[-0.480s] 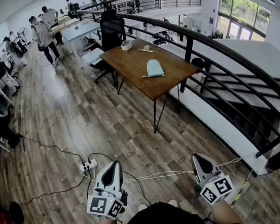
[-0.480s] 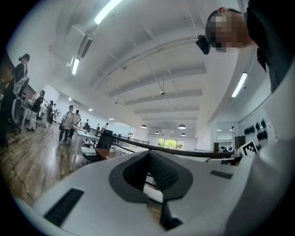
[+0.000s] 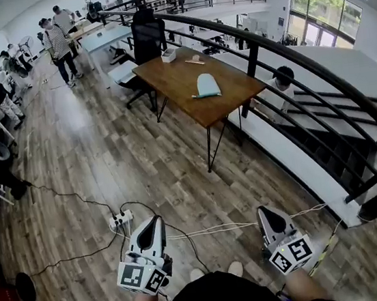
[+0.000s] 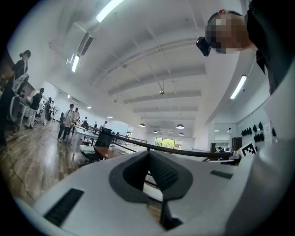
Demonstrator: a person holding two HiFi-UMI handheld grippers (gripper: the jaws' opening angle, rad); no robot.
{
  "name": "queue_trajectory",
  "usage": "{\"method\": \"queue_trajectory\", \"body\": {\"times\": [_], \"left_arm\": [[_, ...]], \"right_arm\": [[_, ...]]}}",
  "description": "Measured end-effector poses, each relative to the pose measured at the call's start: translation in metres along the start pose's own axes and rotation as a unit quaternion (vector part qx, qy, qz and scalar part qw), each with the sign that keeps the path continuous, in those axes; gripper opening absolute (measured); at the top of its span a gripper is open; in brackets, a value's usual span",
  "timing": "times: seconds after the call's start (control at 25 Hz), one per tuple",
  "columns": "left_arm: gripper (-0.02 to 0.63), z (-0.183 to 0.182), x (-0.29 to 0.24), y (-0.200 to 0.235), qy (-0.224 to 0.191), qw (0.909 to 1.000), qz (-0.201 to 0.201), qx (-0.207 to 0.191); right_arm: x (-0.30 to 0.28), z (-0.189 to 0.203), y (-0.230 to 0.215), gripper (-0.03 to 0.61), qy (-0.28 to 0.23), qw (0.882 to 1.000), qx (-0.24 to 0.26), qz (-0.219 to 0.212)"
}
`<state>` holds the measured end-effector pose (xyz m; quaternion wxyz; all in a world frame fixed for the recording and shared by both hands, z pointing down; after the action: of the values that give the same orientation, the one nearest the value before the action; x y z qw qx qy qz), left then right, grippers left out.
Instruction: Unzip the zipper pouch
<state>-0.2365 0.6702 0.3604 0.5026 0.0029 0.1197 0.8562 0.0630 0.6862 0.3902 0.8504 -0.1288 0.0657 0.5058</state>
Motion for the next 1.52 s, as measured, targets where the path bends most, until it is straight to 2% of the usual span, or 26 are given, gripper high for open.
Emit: {"method": "queue_trajectory", "body": {"times": [0.16,0.4,0.48,0.56,0.6,0.68,0.76,0.84,1.04,1.16,1.52], "left_arm": [[0.012,0.007,0.011,0.005,0.006,0.9999,0.007,-0.006],[0.013,0.006,0.02,0.02,0.0,0.9999,0.015,-0.004],[0.014,0.004,0.023,0.026,-0.011,0.9998,0.018,0.002],[0.022,0.005,0.024,0.03,-0.02,0.9995,0.022,0.008],[0.043,0.005,0.023,0.031,-0.021,0.9995,0.024,0.009],[0.138,0.009,0.02,0.031,-0.016,0.9994,0.028,0.012],[0.215,0.011,0.017,0.03,-0.014,0.9994,0.03,0.013],[0.255,0.01,0.013,0.031,-0.017,0.9992,0.033,0.015],[0.262,0.004,-0.003,0.041,-0.017,0.9992,0.032,0.019],[0.261,-0.006,-0.013,0.047,-0.033,0.9993,0.015,0.007],[0.259,-0.032,-0.079,0.059,-0.052,0.9979,-0.031,-0.024]], "right_arm": [[-0.003,0.008,0.017,-0.006,0.005,1.0,0.001,-0.005],[0.0,-0.003,0.03,-0.005,-0.027,1.0,0.0,0.013],[0.003,-0.005,0.033,0.035,-0.037,0.999,0.0,0.019],[0.006,-0.005,0.035,0.134,-0.045,0.999,-0.002,0.024],[0.008,-0.004,0.035,0.158,-0.046,0.999,-0.005,0.027],[0.01,-0.002,0.035,0.175,-0.044,0.998,-0.01,0.033],[0.01,-0.002,0.033,0.223,-0.041,0.998,-0.009,0.042],[0.007,-0.006,0.029,0.27,-0.043,0.998,-0.008,0.051],[-0.014,-0.022,0.024,0.278,-0.052,0.997,-0.004,0.048],[-0.03,-0.027,0.014,0.275,-0.057,0.998,0.003,0.04],[-0.08,-0.048,-0.058,0.245,-0.076,0.997,0.004,0.027]]}}
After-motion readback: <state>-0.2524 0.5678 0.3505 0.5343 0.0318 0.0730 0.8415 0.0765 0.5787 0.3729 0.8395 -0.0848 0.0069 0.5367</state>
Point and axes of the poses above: the fingertips, and each gripper's own axes: x backward along the fingers, y to its left, z out of its underside, the point moved 3 cm from there along x, backward along the fingers, and after that the axes turned 11 degrees about y, right-handed, at the moved point
